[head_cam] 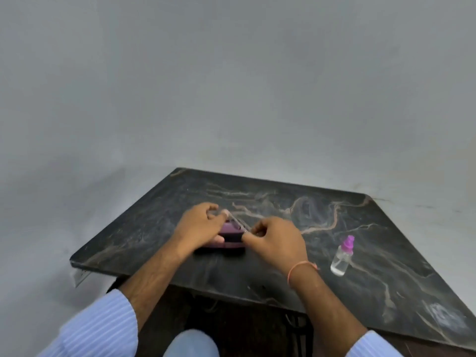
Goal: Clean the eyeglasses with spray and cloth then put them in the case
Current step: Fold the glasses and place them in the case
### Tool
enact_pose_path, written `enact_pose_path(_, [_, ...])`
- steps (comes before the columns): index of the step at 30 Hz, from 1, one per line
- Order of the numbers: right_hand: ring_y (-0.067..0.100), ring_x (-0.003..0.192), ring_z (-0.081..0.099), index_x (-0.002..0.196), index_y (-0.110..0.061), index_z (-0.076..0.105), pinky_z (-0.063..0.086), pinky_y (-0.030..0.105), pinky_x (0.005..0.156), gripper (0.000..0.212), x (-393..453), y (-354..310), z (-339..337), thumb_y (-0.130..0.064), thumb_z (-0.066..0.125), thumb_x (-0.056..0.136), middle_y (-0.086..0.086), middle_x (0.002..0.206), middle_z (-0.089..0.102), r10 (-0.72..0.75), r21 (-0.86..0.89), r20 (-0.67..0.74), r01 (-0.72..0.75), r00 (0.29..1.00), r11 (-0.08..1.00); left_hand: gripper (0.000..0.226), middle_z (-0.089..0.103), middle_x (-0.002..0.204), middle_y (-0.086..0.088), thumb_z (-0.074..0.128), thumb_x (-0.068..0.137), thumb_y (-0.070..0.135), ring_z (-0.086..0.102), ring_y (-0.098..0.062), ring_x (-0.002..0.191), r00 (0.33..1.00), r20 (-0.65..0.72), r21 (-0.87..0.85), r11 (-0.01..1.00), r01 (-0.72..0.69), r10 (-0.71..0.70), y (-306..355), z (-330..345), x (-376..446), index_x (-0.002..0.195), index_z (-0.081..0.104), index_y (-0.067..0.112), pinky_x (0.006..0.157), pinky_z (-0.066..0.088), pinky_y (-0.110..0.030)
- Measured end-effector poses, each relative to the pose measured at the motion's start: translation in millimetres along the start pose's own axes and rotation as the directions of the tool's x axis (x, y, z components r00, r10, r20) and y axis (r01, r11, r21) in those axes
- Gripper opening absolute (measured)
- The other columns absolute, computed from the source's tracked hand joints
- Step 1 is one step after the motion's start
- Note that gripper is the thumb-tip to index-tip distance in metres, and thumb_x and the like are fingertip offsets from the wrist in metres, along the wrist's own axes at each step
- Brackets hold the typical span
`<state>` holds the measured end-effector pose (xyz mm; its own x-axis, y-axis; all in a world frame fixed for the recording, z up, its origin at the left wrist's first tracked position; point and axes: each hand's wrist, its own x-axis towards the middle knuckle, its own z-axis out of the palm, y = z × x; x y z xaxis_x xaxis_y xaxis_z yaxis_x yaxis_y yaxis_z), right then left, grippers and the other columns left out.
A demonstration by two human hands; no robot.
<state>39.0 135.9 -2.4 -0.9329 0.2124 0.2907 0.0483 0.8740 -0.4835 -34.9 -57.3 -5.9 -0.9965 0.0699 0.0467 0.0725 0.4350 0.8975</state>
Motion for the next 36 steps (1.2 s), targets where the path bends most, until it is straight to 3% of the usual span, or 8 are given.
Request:
enact_pose_path(3, [-0.002, 0.062, 0.069, 0.07, -0.034, 0.078, 0.053, 0.025, 0.061, 0.03, 4.8, 7.1, 4.8, -0.062, 0.065, 0.065, -0.017, 0.063, 0.075, 0.096, 0.212, 0.094, -0.115, 0.991, 0.971, 0.057, 0.076, 0.124, 0.009, 0.063, 0.107, 0.057, 0.084, -0.005, 0.083, 0.994, -0.079, 0.15, 0.986, -0.069, 0.081, -30.5, -19.6, 5.6, 0.154, 0.059, 0.025, 0.081, 0.057, -0.02])
enact_pose_path(6, [-0.007, 0.053, 0.063, 0.07, -0.032, 0.08, 0.047, 0.022, 0.058, 0.022, 11.8, 18.3, 9.1, -0.052, 0.072, 0.075, -0.015, 0.061, 0.075, 0.132, 0.338, 0.159, -0.179, 0.979, 0.924, 0.076, 0.066, 0.153, -0.002, 0.06, 0.103, 0.07, 0.067, -0.021, 0.135, 0.988, -0.095, 0.318, 0.944, -0.088, 0.124, -66.5, -34.4, 16.7, 0.164, 0.048, 0.026, 0.114, 0.053, -0.043])
enact_pose_path(10, [-0.002, 0.047, 0.052, 0.076, -0.011, 0.08, 0.042, 0.017, 0.052, 0.032, 21.1, 33.1, 8.1, -0.043, 0.076, 0.082, -0.015, 0.052, 0.065, 0.164, 0.42, 0.225, -0.247, 0.96, 0.873, 0.141, 0.042, 0.178, 0.003, 0.064, 0.061, 0.107, 0.044, -0.028, 0.162, 0.981, 0.194, 0.163, 0.986, -0.024, -0.009, -89.6, -41.2, 22.1, 0.176, 0.02, 0.037, 0.134, 0.026, -0.066])
enact_pose_path(13, [0.006, 0.051, 0.048, 0.08, 0.001, 0.075, 0.034, 0.015, 0.044, 0.037, 24.7, 38.8, 3.4, -0.036, 0.077, 0.083, -0.006, 0.058, 0.059, 0.163, 0.499, 0.272, -0.284, 0.948, 0.819, 0.146, 0.041, 0.178, 0.013, 0.08, 0.062, 0.095, 0.038, -0.025, 0.166, 0.96, 0.279, 0.26, 0.961, -0.092, 0.016, -101.2, -38.0, 33.5, 0.178, 0.011, 0.037, 0.135, 0.002, -0.072])
enact_pose_path(19, [0.023, 0.078, 0.044, 0.085, -0.005, 0.078, 0.029, 0.027, 0.053, 0.031, 30.8, 51.9, -8.5, -0.034, 0.073, 0.093, 0.007, 0.081, 0.056, 0.134, 0.525, 0.336, -0.303, 0.932, 0.795, 0.136, 0.044, 0.177, 0.009, 0.096, 0.068, 0.071, 0.041, -0.025, 0.164, 0.952, 0.298, 0.309, 0.937, -0.164, 0.068, -93.8, -27.0, 41.4, 0.176, 0.02, 0.039, 0.135, 0.002, -0.071])
enact_pose_path(28, [0.0, 0.055, 0.052, 0.083, -0.016, 0.085, 0.04, 0.013, 0.051, 0.025, 31.9, 68.0, -15.9, -0.031, 0.072, 0.098, -0.009, 0.061, 0.065, 0.065, 0.369, 0.383, -0.217, 0.922, 0.904, 0.136, 0.037, 0.174, 0.022, 0.08, 0.051, 0.093, 0.04, -0.013, 0.162, 0.902, 0.365, 0.29, 0.892, -0.348, 0.233, -75.9, 38.5, 17.6, 0.169, 0.024, 0.054, 0.133, 0.0, -0.074])
enact_pose_path(32, [0.012, 0.079, 0.065, 0.093, -0.015, 0.086, 0.059, 0.036, 0.087, 0.025, 30.1, 78.0, -18.5, -0.033, 0.071, 0.101, 0.009, 0.09, 0.081, 0.023, 0.278, 0.391, -0.142, 0.92, 0.95, 0.135, 0.038, 0.168, 0.028, 0.081, 0.052, 0.093, 0.04, -0.007, 0.159, 0.901, 0.33, 0.275, 0.885, -0.377, 0.282, -77.8, 53.9, 13.4, 0.169, 0.024, 0.054, 0.135, -0.005, -0.066])
enact_pose_path(36, [-0.001, 0.059, 0.059, 0.1, -0.021, 0.086, 0.052, 0.025, 0.07, 0.021, 28.6, 83.6, -17.6, -0.034, 0.07, 0.102, -0.012, 0.074, 0.075, -0.039, 0.148, 0.414, -0.025, 0.909, 0.989, 0.135, 0.038, 0.159, 0.034, 0.08, 0.053, 0.094, 0.042, -0.005, 0.155, 0.896, 0.322, 0.269, 0.878, -0.396, 0.305, -79.9, 55.0, 12.7, 0.169, 0.025, 0.053, 0.136, -0.004, -0.064])
